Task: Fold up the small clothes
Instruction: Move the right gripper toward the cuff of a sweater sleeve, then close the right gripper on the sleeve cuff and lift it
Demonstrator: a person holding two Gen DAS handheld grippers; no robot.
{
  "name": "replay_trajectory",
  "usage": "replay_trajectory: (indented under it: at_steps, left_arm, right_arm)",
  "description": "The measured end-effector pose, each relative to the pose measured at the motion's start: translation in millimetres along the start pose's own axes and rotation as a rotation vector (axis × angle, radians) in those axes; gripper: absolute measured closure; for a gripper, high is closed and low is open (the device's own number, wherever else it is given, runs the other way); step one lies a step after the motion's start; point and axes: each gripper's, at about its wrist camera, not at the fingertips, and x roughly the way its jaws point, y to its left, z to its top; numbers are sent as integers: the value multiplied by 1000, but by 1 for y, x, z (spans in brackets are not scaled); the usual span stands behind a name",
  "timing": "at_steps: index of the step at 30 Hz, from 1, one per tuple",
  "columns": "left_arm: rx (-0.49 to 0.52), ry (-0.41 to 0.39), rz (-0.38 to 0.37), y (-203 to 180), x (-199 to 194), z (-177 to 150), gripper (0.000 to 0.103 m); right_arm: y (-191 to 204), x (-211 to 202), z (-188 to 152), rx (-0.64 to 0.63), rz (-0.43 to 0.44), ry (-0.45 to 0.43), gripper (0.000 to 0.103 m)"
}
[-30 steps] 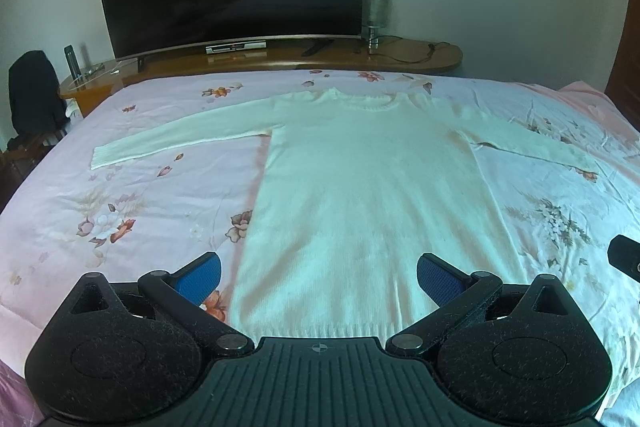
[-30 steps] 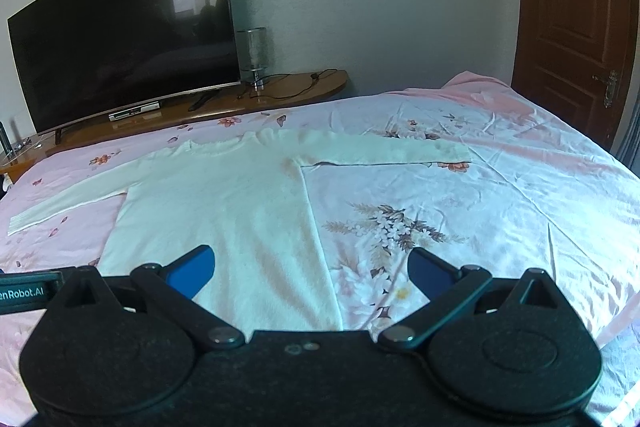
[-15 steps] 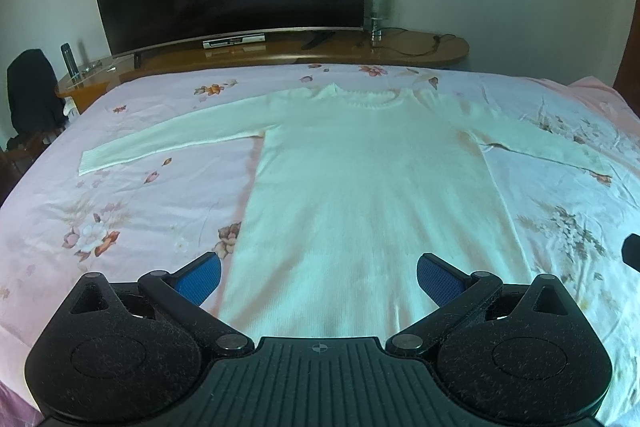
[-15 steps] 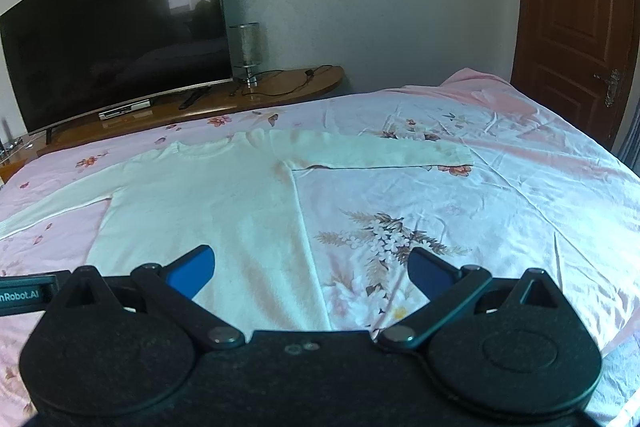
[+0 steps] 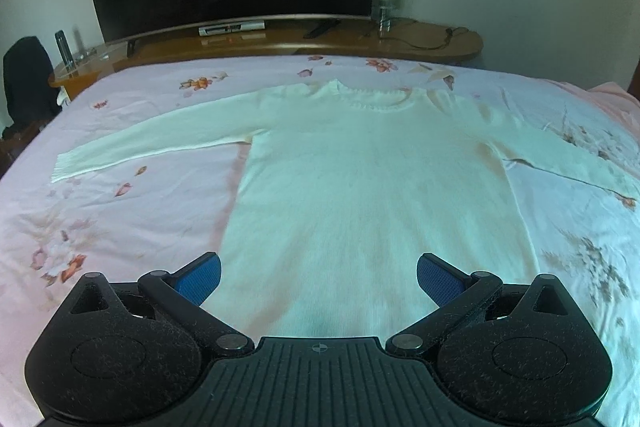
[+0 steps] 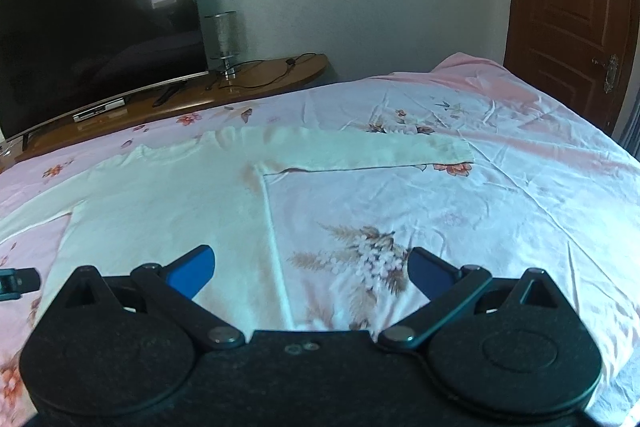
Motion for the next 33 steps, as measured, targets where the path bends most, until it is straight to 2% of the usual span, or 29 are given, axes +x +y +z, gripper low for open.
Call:
replay_trajectory:
  at_steps: [2,4,9,13,21,23,27,33]
  left_arm:
    - [-4,16,-9,-4,18,8,0]
    - [-8,30,-14,-11,37,17,0]
    - [12,52,-13,-31,85,41,0]
    - [18,65,-18,-48,120,61,0]
    - [28,90,-18,-81,182,95,0]
    - [28,96,-16,-87,197,101,0]
    - [31,115,-4,-97,222,110,0]
    - [12,112,10,-103,246,125,0]
  right_arm:
    - [-10,21,7,23,-6,6,1]
    - [-24,45,13,54,-20,12,7]
    - [-68,120,28,187,-61,124,21]
    - [-102,166,39,286,-100,170,30]
    - [-142,244,63,379,-154,194,36]
    - [-152,259,68,404,-162,202,40]
    - [-170,288,72,462,-166,223,58]
    - [-189,310,82,520,-199,161,61]
